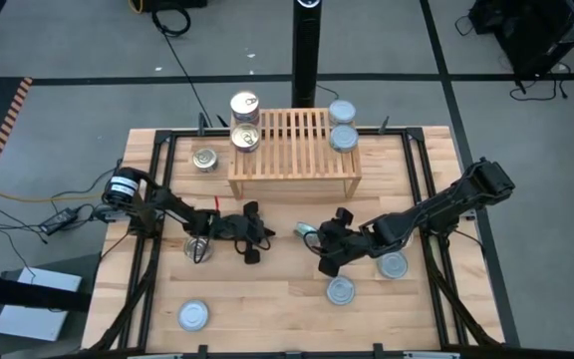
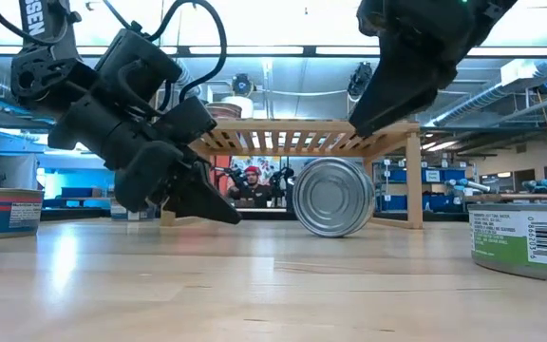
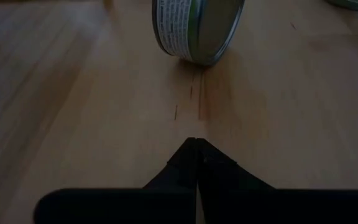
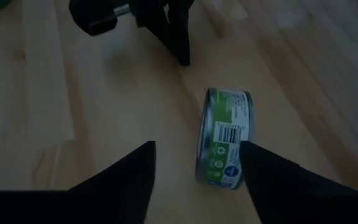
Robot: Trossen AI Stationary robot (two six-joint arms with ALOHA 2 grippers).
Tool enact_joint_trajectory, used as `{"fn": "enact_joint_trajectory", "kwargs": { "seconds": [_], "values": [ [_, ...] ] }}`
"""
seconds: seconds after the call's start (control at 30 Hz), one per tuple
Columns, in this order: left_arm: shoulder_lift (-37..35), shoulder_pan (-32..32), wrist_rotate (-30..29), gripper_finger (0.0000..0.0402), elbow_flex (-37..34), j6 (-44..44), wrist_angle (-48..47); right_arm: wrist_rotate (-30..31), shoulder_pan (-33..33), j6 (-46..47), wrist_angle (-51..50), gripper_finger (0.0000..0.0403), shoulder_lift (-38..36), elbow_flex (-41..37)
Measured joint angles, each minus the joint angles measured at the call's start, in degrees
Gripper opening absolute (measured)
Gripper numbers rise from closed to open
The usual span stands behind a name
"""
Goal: Stack canned seafood by type on shelf
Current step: Stack the green tuna can on top of the other green tuna can on the shelf
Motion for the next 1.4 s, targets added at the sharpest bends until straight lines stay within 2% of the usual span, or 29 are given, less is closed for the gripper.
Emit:
{"fn": "enact_joint_trajectory", "kwargs": {
  "seconds": [0.2, 0.37, 0.7, 0.97, 1.23, 1.4],
  "values": [
    [0.00, 0.00, -0.01, 0.0008, 0.02, -0.19, 0.02, 1.88, -0.32, 0.72, -0.92, 0.0318, 1.90, 0.01],
    [0.00, 0.00, -0.03, 0.0008, 0.04, -0.44, 0.00, 3.73, -1.03, 0.78, -2.36, 0.0341, 2.87, -0.01],
    [0.00, 0.02, -0.06, 0.0008, 0.07, -0.77, -0.29, 1.81, -2.41, 1.05, -1.39, 0.0305, 3.93, 0.01],
    [-0.02, 0.02, -0.10, 0.0008, 0.13, -1.38, -1.18, 1.59, -3.10, 1.07, 0.51, 0.0299, 5.61, 0.00],
    [-0.04, 0.02, -0.12, 0.0008, 0.13, -1.38, -1.27, 0.38, -3.97, 1.21, 0.41, 0.0259, 5.58, -0.01],
    [-0.04, 0.02, -0.12, 0.0008, 0.13, -1.40, -1.31, 0.15, -4.68, 1.23, 0.47, 0.0256, 5.58, -0.01]
  ]
}}
